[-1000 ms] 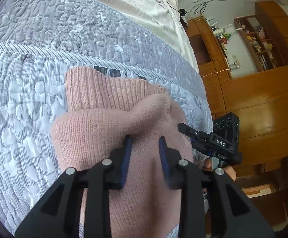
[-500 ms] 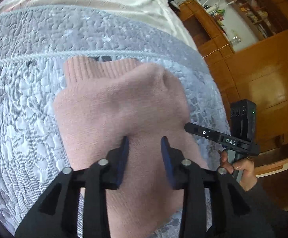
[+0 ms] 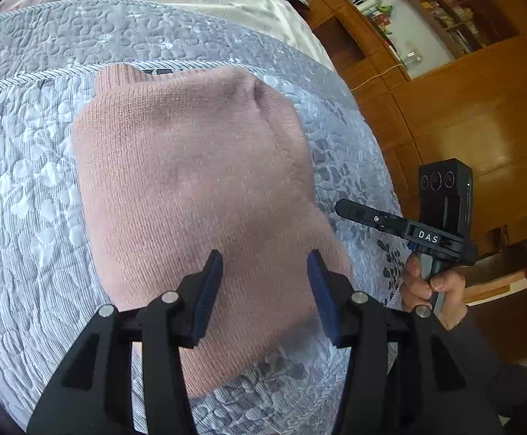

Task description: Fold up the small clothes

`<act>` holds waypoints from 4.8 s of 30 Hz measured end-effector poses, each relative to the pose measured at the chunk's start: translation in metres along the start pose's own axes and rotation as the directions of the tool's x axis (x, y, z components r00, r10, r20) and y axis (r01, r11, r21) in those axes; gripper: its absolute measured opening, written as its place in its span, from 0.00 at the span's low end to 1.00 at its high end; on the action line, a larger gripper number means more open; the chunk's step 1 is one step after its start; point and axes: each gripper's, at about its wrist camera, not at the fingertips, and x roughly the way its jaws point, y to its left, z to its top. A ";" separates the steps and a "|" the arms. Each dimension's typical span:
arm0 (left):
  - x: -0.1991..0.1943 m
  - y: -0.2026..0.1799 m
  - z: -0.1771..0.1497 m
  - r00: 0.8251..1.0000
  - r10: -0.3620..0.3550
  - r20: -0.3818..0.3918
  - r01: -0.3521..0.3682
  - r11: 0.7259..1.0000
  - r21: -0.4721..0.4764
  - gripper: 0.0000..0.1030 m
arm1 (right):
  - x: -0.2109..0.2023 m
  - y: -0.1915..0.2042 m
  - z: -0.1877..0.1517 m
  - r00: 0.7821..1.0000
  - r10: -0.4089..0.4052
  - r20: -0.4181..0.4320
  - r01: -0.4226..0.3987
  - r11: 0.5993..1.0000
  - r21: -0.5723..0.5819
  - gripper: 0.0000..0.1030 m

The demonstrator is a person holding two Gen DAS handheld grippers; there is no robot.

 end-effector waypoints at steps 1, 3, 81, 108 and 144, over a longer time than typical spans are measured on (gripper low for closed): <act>0.010 0.002 -0.004 0.999 0.030 -0.020 -0.030 1.000 0.001 0.50 | 0.010 0.000 -0.006 1.000 0.005 -0.031 -0.005 1.000 -0.003 0.08; 0.014 0.002 -0.013 0.999 0.042 -0.030 -0.043 0.999 -0.010 0.50 | 0.033 -0.011 -0.014 0.992 -0.093 -0.086 0.092 0.996 -0.017 0.00; -0.159 0.116 -0.234 0.996 -0.019 0.085 0.055 0.895 -0.443 0.30 | 0.176 0.117 -0.033 0.890 0.335 -0.310 -0.305 0.942 0.140 0.45; -0.179 0.077 -0.200 0.979 -0.048 0.198 0.113 0.937 -0.332 0.48 | 0.129 0.140 -0.060 0.988 -0.101 -0.113 0.082 0.983 -0.165 0.20; -0.142 0.087 -0.261 0.963 0.268 -0.024 -0.267 0.943 -0.197 0.41 | 0.122 0.182 -0.201 0.895 -0.375 -0.240 0.237 0.858 -0.456 0.04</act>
